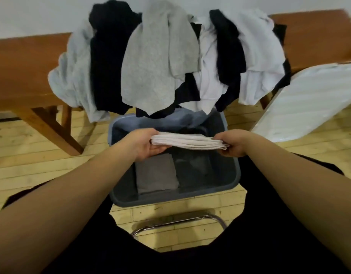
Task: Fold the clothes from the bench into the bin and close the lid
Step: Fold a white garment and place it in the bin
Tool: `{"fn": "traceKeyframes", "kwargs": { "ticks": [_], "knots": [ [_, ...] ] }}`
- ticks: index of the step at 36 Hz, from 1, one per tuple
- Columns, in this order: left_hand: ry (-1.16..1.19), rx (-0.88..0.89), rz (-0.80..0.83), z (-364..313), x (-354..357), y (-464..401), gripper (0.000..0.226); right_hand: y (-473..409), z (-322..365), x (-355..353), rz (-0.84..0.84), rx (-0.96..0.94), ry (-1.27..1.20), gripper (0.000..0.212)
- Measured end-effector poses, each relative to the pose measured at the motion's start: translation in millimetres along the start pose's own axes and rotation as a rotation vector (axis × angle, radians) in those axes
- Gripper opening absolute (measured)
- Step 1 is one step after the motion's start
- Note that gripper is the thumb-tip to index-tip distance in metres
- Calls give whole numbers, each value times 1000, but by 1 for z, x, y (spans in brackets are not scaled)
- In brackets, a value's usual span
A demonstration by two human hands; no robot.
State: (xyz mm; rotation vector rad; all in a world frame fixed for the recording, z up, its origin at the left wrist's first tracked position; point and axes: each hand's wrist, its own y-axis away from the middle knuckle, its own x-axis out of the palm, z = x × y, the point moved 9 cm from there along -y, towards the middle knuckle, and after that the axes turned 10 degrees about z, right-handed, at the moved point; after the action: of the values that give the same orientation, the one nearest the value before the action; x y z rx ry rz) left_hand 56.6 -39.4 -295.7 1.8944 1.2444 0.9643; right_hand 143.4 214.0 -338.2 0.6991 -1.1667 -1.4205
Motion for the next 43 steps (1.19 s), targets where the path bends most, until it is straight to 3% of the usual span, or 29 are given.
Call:
{"fn": "traceKeyframes", "kwargs": {
  "ticks": [4,9,12,16,21,25,29,32,36,41,43],
  "knots": [
    [-63,-112,-56,22,-12,-44,15,-28,4,-11,-138,31,185,11],
    [-60,-233,-88,45,-21,-89,14,-66,15,-14,-191,59,511,8],
    [-116,-279,-102,54,-27,-109,11,-85,19,-17,-219,78,648,29],
    [-184,-262,-109,66,-33,-140,21,-110,28,-20,-300,81,835,44],
    [-238,-211,-113,75,-38,-178,36,-143,35,-23,-303,39,1017,40],
    [-328,-137,-112,77,-36,-206,50,-169,33,-35,-371,-15,1092,42],
    [-387,-232,-71,109,-34,-228,53,-184,16,-42,-402,-40,1127,33],
    [-452,-341,-50,147,-39,-240,52,-202,-11,-47,-387,54,1116,35],
    [-619,-429,8,184,-37,-249,47,-226,-55,-51,-290,309,1284,36],
    [-872,-472,86,214,-33,-256,42,-237,-86,-51,-286,403,1195,45],
    [-896,-482,92,223,-34,-257,39,-240,-98,-57,-350,405,961,43]
  ]
}}
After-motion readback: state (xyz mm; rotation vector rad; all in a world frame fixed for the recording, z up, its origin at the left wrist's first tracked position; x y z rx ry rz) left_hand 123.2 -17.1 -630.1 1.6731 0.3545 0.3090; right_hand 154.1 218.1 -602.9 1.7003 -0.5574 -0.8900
